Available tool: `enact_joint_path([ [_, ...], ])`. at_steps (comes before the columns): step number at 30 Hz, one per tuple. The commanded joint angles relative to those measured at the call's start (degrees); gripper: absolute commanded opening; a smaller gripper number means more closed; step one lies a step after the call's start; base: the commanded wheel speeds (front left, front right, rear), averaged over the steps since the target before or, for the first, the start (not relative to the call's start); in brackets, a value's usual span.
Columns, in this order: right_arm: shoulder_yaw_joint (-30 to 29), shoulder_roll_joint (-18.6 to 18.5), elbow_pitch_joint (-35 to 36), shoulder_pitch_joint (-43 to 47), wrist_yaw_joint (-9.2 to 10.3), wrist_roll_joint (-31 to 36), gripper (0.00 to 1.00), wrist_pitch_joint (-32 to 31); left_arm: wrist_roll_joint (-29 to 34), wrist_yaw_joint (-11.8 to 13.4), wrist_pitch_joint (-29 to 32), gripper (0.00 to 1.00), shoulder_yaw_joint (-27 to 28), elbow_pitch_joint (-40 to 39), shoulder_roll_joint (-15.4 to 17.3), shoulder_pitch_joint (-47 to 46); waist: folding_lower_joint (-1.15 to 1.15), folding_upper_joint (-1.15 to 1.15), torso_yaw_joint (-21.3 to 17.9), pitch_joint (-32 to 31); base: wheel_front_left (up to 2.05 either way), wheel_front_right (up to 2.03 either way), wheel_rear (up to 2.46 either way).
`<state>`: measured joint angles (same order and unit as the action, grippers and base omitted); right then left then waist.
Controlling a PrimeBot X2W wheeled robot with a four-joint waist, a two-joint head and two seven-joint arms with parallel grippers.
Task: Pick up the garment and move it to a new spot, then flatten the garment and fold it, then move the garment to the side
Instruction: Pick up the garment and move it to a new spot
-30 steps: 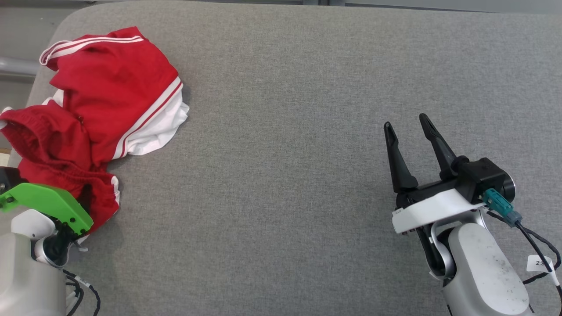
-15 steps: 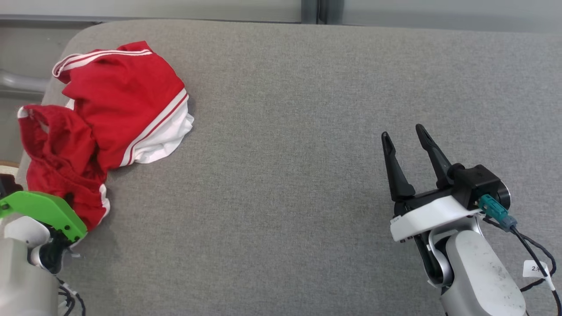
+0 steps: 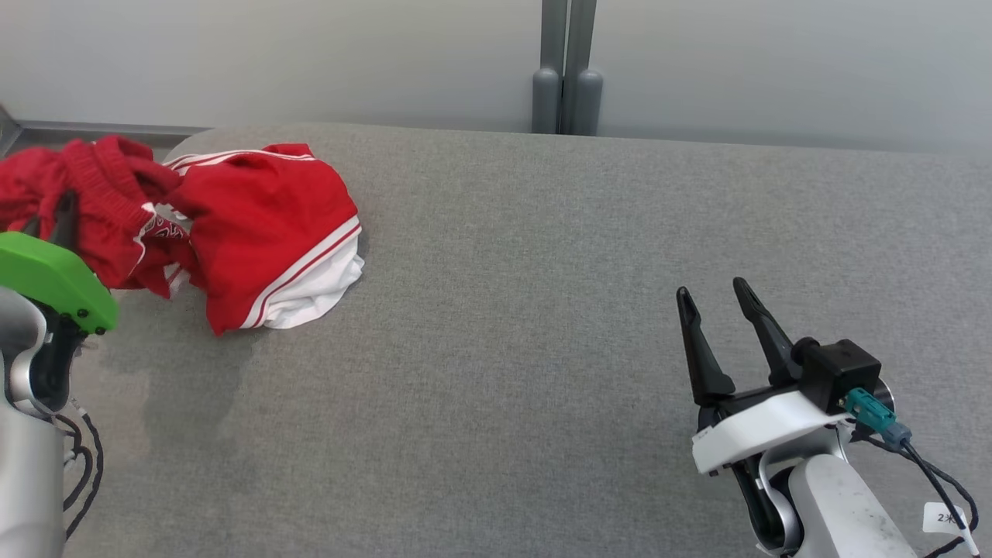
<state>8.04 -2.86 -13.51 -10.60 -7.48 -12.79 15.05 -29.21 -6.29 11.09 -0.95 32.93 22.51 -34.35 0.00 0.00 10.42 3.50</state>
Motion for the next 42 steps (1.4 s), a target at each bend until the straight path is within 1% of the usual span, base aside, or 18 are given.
enact_joint_path([
  [1,0.0,-0.09,0.07,1.0,-0.02,-0.38,1.0,0.19,0.34,0.9,0.63,0.0,-0.41,-3.98,0.05,1.62,0.0,0.0,-1.72,-2.68,0.0,0.0,0.0],
  [7,0.01,-0.1,0.56,1.3,-0.02,-0.6,1.0,0.19,0.79,3.5,5.24,0.0,-2.25,-22.75,-1.17,6.27,0.0,0.0,-6.0,-4.06,0.0,0.0,0.0],
  [11,-0.12,-0.1,1.03,0.54,-0.02,-0.18,1.0,0.19,1.6,5.19,7.24,0.0,-3.71,-32.53,-2.04,8.99,0.0,0.0,-9.76,-3.91,0.0,0.0,0.0],
  [15,-0.34,-0.08,1.8,-0.07,-0.02,-2.25,1.0,0.19,2.38,6.17,6.78,0.0,-5.52,-38.12,-3.83,10.96,0.0,0.0,-13.64,-3.35,0.0,0.0,0.0],
  [18,-0.11,-0.08,2.35,-0.38,-0.02,-2.81,1.0,0.19,2.92,5.91,5.3,0.0,-7.48,-38.83,-5.43,12.48,0.0,0.0,-16.38,-2.81,0.0,0.0,0.0],
  [21,0.02,-0.1,2.81,-0.54,-0.02,-2.97,1.0,0.19,3.44,5.79,3.06,0.0,-9.37,-37.56,-7.05,13.69,0.0,0.0,-19.12,-1.91,0.0,0.0,0.0],
  [25,0.12,-0.06,3.22,-0.69,-0.02,-3.61,1.0,0.19,4.91,4.63,-1.39,0.0,-12.34,-33.51,-9.3,15.0,0.0,0.0,-22.05,-0.96,0.0,0.0,0.0],
  [31,0.14,-0.06,3.6,-0.97,-0.02,-3.58,1.0,0.19,7.06,3.34,-7.87,0.0,-16.95,-25.73,-13.08,15.03,0.0,0.0,-24.66,0.75,0.0,0.0,0.0],
  [35,-0.09,-0.06,3.72,-1.22,-0.02,-3.4,1.0,0.19,8.38,1.97,-12.97,0.0,-20.13,-17.38,-15.07,13.97,0.0,0.0,-25.03,1.61,0.0,0.0,0.0],
  [38,0.2,-0.07,3.4,-1.45,-0.02,-3.64,1.0,0.19,10.05,0.84,-16.47,0.0,-23.37,-8.34,-16.48,12.67,0.0,0.0,-24.96,2.06,0.0,0.0,0.0],
  [40,0.46,-0.06,3.19,-1.55,-0.02,-3.92,1.0,0.19,9.22,0.17,-18.02,0.0,-25.26,-2.86,-17.73,11.87,0.0,0.0,-24.61,2.4,0.0,0.0,0.0],
  [41,0.74,-0.04,3.11,-1.63,-0.02,-4.26,1.0,0.19,8.74,-0.09,-18.99,0.02,-25.88,-0.71,-18.0,11.31,0.0,0.0,-24.45,2.5,0.0,0.0,0.0],
  [42,0.97,-0.05,3.14,-1.76,-0.02,-4.43,1.0,0.19,8.35,-0.22,-19.68,0.26,-26.58,1.91,-18.29,10.8,0.0,0.0,-24.27,2.56,0.0,0.0,0.0],
])
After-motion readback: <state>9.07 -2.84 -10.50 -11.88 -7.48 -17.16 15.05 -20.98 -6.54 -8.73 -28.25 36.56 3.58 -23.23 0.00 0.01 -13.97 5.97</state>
